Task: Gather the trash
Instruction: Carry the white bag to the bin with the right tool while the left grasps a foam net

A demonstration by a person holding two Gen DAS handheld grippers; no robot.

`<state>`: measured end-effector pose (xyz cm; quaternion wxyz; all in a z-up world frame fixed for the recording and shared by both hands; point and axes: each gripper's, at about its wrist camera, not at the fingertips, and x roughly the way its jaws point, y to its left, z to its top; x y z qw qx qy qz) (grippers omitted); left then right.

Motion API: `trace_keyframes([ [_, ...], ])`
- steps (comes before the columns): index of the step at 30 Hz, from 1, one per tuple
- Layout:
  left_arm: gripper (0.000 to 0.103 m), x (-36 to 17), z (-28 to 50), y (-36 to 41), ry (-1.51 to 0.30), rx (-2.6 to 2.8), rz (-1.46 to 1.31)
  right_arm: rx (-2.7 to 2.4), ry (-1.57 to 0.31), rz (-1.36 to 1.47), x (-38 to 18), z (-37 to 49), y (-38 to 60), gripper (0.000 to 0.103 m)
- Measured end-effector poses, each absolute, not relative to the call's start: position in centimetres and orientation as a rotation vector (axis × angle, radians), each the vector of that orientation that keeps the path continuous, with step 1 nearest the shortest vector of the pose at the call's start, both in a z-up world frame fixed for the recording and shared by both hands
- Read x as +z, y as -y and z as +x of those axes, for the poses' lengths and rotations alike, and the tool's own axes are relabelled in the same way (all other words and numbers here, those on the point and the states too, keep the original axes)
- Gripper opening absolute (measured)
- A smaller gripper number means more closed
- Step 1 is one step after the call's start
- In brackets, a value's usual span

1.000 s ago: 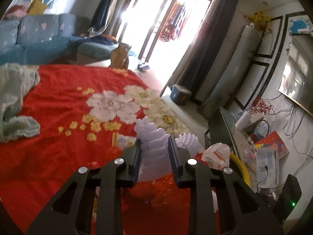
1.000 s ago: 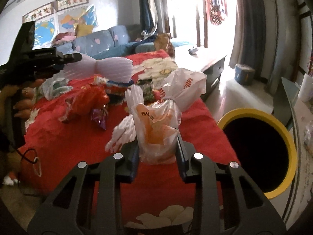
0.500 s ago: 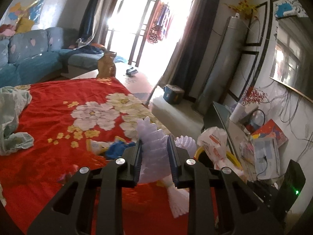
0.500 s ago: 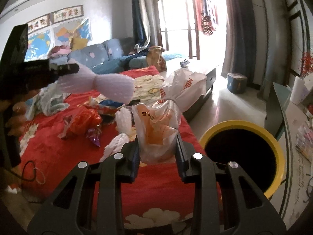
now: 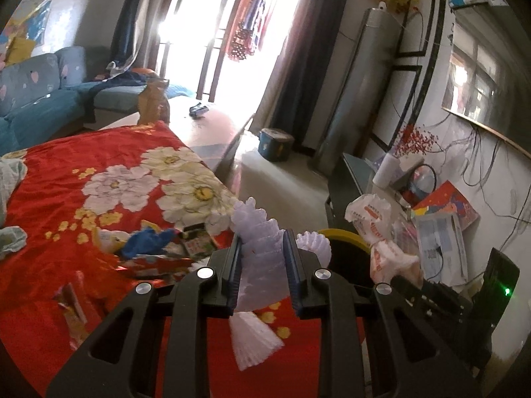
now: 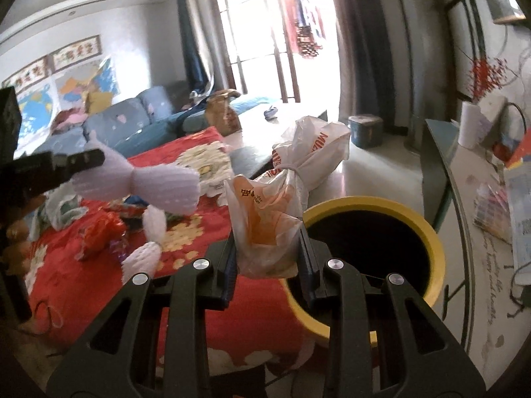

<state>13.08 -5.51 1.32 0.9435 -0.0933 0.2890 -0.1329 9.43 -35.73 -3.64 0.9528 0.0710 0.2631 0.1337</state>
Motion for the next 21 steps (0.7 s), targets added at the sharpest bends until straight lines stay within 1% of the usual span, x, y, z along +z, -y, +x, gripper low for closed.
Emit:
trace_keyframes([
  [8,0.023,0.4,13.7,8.6,-0.618,-0.302,-0.156,0.214,-0.557,0.179,-4.2,10.1,38.0,0.024],
  [21,0.023,-1.5,15.1,13.7,-0.667,-0.356,-0.095,0.163,-0.645,0.198,-6.2,10.8,41.7,0.024],
])
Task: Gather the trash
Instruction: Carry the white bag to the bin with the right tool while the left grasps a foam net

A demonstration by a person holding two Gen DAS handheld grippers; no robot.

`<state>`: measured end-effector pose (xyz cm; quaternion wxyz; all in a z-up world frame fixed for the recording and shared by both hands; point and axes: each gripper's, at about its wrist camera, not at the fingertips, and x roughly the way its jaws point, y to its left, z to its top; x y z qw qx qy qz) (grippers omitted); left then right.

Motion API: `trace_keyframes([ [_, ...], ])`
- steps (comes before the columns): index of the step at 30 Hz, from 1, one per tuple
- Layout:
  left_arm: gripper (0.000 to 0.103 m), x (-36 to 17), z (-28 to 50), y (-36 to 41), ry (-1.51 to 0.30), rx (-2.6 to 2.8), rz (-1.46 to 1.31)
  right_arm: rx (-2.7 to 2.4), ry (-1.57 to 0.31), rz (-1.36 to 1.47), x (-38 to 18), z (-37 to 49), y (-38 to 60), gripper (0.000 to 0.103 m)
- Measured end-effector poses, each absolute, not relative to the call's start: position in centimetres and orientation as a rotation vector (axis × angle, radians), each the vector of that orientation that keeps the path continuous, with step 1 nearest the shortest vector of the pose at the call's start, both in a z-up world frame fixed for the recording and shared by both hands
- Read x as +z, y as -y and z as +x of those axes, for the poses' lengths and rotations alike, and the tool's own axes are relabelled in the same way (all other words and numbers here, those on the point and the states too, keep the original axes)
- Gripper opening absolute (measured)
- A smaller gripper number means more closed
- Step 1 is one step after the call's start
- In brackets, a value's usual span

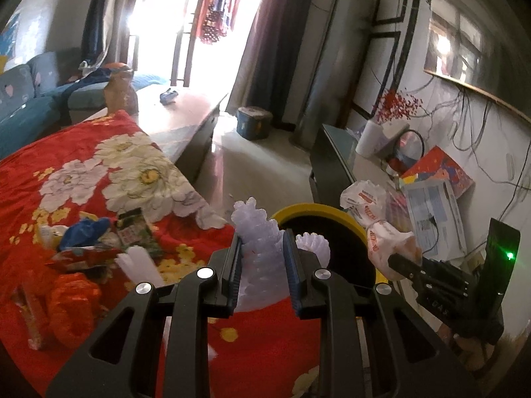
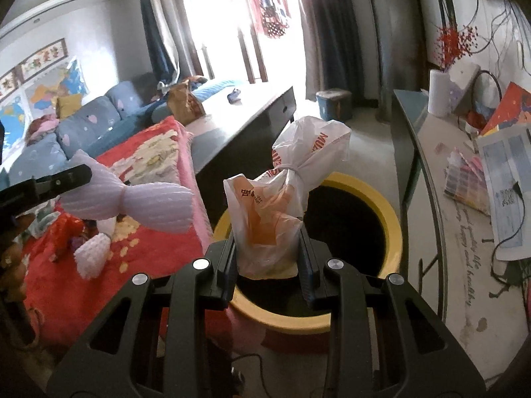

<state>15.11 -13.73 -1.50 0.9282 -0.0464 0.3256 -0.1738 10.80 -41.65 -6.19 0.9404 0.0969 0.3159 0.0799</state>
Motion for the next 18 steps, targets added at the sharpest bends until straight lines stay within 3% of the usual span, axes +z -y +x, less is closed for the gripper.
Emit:
trace_keyframes([
  [18,0.023,-6.2,18.3,20.9,-0.800,-0.389,0.049,0.161,-0.772,0.247,-9.6,11.6,44.4,0.025],
])
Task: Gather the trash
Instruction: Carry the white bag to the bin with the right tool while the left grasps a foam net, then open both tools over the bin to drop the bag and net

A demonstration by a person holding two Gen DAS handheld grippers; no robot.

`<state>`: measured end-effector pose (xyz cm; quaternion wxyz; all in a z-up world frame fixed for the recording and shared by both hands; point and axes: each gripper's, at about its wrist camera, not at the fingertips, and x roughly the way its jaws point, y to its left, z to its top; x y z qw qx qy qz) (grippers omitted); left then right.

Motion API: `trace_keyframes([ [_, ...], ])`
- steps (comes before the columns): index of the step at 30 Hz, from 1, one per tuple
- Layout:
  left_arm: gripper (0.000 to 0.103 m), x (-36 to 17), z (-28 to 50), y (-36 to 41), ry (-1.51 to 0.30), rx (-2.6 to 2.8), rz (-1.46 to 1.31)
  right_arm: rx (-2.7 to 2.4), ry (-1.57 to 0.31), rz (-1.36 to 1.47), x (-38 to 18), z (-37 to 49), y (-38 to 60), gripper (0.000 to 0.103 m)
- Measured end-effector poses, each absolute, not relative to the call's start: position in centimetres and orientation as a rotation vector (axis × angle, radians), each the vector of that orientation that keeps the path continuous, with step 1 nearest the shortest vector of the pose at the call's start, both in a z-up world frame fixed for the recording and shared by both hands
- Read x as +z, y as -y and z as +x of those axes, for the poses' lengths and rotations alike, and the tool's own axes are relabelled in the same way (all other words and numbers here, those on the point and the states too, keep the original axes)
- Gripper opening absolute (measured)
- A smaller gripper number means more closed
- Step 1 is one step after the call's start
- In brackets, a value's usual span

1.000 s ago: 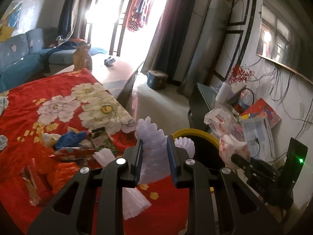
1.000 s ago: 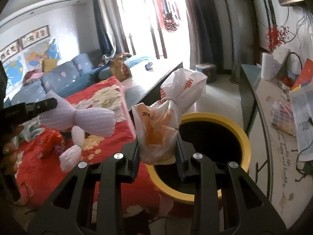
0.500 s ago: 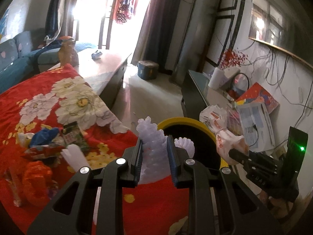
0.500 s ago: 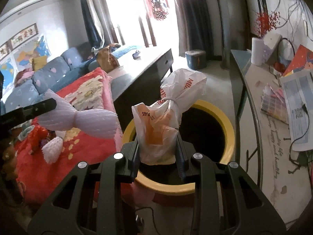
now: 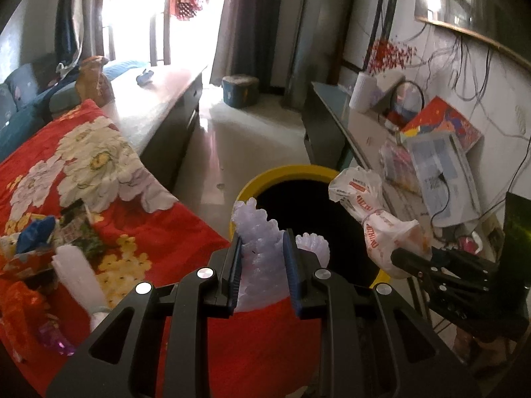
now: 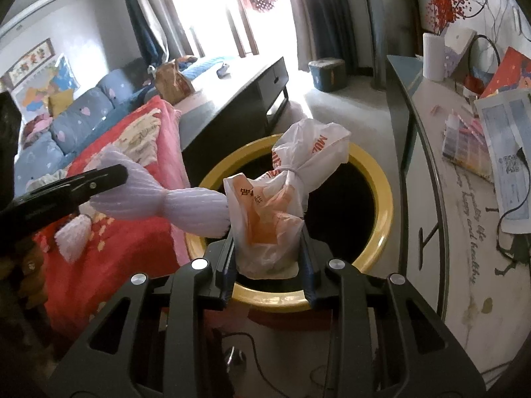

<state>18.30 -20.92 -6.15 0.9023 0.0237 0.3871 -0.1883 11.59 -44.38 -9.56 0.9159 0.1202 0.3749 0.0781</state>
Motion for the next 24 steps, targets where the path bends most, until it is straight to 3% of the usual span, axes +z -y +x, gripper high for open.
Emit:
trace_keyframes([
  [10,0.023,-8.1,20.9,23.0,-0.867,-0.386,0.086,0.164,-0.808,0.245,-10.8,11.9,44.3,0.027],
  [14,0.028,-8.6,21.6,23.6,-0.891,-0.399,0.083,0.154,-0.800,0.225,-10.9,11.9,44.0,0.040],
  [16,0.041,-8.8,21.9,23.7,-0.899,-0.402,0.070,0.155,-0.801,0.221,-10.9,11.9,43.9,0.040],
  [18,0.077,-8.9,22.1,23.5,-0.899,-0.400,0.046,0.148,-0.801,0.223,-10.9,12.0,43.9,0.043],
  [24,0.091,-7.8,21.7,22.2,-0.878,-0.406,-0.019,0.112,-0.761,0.241,-9.9,11.7,44.4,0.056],
])
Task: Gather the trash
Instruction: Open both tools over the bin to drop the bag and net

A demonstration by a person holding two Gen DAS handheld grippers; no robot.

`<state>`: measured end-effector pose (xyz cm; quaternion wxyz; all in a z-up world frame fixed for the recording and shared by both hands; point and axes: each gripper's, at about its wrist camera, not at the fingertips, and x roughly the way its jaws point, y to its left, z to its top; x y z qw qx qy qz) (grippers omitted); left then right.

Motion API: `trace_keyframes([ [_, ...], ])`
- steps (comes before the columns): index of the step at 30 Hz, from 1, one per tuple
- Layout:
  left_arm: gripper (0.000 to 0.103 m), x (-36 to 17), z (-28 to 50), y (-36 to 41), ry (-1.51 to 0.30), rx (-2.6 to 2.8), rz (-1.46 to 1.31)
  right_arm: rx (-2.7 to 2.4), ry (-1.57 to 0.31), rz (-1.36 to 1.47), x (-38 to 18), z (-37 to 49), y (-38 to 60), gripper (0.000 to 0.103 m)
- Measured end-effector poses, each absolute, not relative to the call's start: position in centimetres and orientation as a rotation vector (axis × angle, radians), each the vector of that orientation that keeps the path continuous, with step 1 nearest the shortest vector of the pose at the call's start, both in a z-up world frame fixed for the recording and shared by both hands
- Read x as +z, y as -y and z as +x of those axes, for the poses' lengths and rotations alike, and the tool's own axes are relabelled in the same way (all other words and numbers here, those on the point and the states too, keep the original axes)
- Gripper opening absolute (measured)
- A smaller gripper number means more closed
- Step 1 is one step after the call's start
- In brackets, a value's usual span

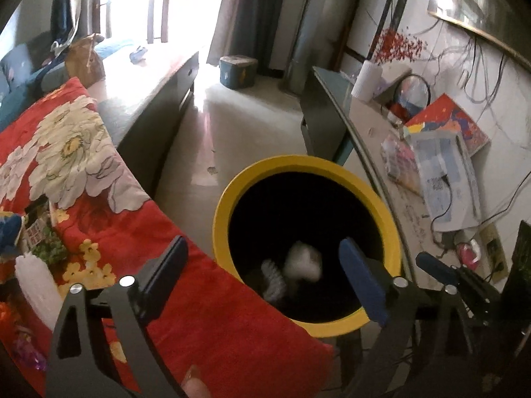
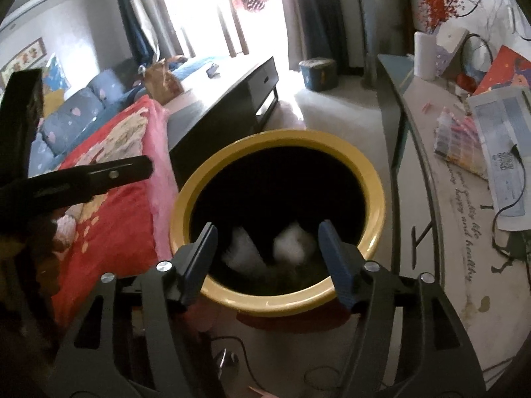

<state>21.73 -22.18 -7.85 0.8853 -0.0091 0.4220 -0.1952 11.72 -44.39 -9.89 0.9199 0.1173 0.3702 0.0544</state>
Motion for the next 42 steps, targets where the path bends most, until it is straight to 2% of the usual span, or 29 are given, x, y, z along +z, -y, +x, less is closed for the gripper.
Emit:
trace_keyframes([
  [5,0.094,-6.1,20.6,20.8,-0.832,-0.408,-0.059,0.085,-0.726,0.228,-8.7,11.3,44.1,0.066],
  [20,0.094,-0.7,16.3,14.2,-0.652,-0.326,-0.115,0.163,-0.622,0.153,-5.0,9.9,39.5,0.068],
  [42,0.095,0.1,12.8,2.6,-0.592,-0.129,-0.236,0.368,-0.609,0.049,-2.9,9.0,30.2,0.071],
])
